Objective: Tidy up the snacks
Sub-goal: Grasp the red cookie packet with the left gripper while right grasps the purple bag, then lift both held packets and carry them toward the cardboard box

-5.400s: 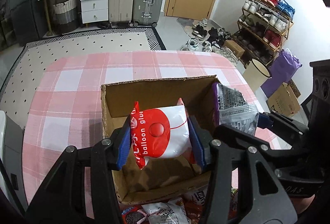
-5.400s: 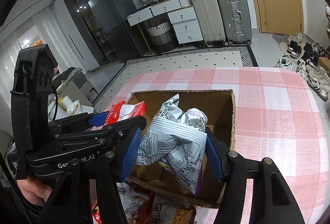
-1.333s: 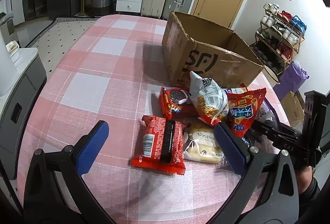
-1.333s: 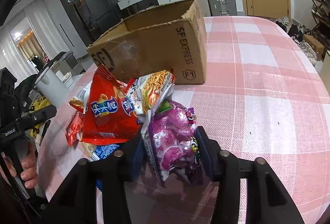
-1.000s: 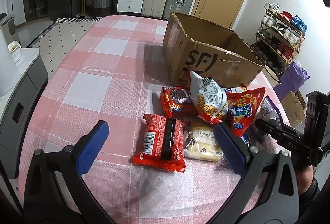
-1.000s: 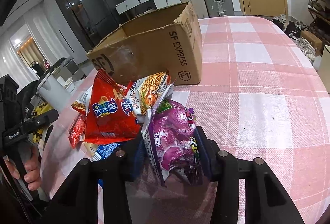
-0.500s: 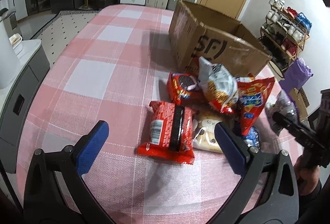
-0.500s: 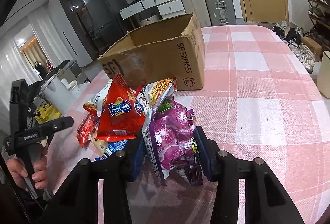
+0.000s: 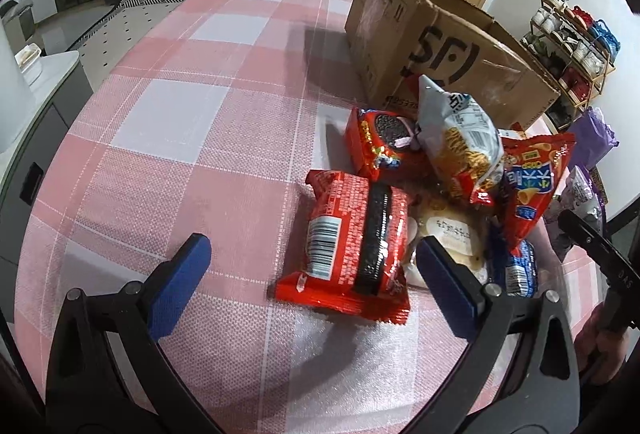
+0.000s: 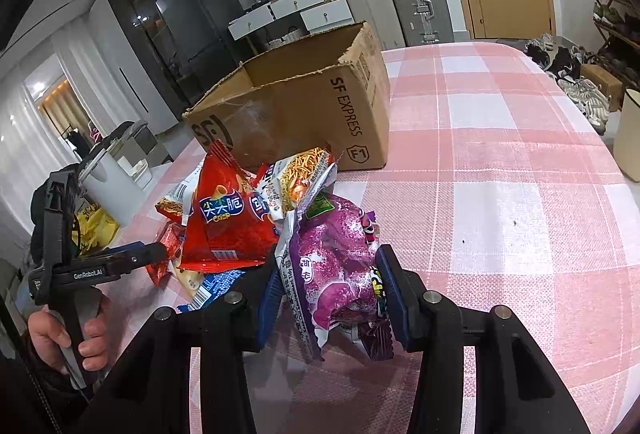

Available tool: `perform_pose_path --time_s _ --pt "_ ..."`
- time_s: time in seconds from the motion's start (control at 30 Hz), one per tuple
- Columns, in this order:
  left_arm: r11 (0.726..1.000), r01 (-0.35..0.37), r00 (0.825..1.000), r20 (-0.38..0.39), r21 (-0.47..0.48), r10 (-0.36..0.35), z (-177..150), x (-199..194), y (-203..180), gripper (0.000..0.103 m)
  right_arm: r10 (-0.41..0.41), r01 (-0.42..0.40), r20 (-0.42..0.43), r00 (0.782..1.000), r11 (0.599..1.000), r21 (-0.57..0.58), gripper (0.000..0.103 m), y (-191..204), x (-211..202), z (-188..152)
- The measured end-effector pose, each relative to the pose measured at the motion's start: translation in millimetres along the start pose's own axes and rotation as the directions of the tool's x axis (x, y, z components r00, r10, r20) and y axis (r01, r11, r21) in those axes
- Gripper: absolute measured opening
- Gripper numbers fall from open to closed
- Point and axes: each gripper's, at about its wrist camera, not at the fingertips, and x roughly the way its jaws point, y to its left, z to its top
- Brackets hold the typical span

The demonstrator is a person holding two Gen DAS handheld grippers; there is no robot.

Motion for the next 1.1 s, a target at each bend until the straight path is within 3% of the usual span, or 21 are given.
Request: perform_pose_path --time_s 0.3,0.4,0.47,0.5,0.53,0.63,1.1 --pt "1.0 -0.014 1.0 0.018 0.022 0.014 7 8 -1 0.101 -0.001 0.001 -0.002 1.0 1.0 0.014 0.046 -6 1 1" --pt "1.0 -0.012 1.0 0.017 0.025 0.011 7 8 -1 0.097 -0.002 0.002 -0.008 1.0 1.0 0.012 0.046 -6 3 1" --pt "0.999 0.005 1.0 0.023 0.033 -0.006 6 6 -2 0.086 -0.003 0.003 -0.006 1.0 1.0 0.012 0.046 -5 2 2" --pt "0.999 0.01 1.0 0.024 0.042 -0.011 6 5 -3 0.069 -0.004 0.004 -0.005 1.0 1.0 0.01 0.046 -5 2 2" --pt "0.998 0.03 0.999 0.026 0.058 -0.031 5 3 -4 0.042 -0.005 0.006 -0.004 1.0 1.0 0.01 0.046 -5 2 2" --pt "0.994 0.078 0.997 0.016 0.082 -0.079 4 0 -7 0.041 -0.008 0.008 0.0 1.0 1.0 0.004 0.046 -3 -1 3" --pt "0.991 0.084 0.993 0.071 0.103 -0.092 0 -35 -14 0.041 -0.015 0.015 0.041 0.999 1.0 -0.019 0.046 11 -26 4"
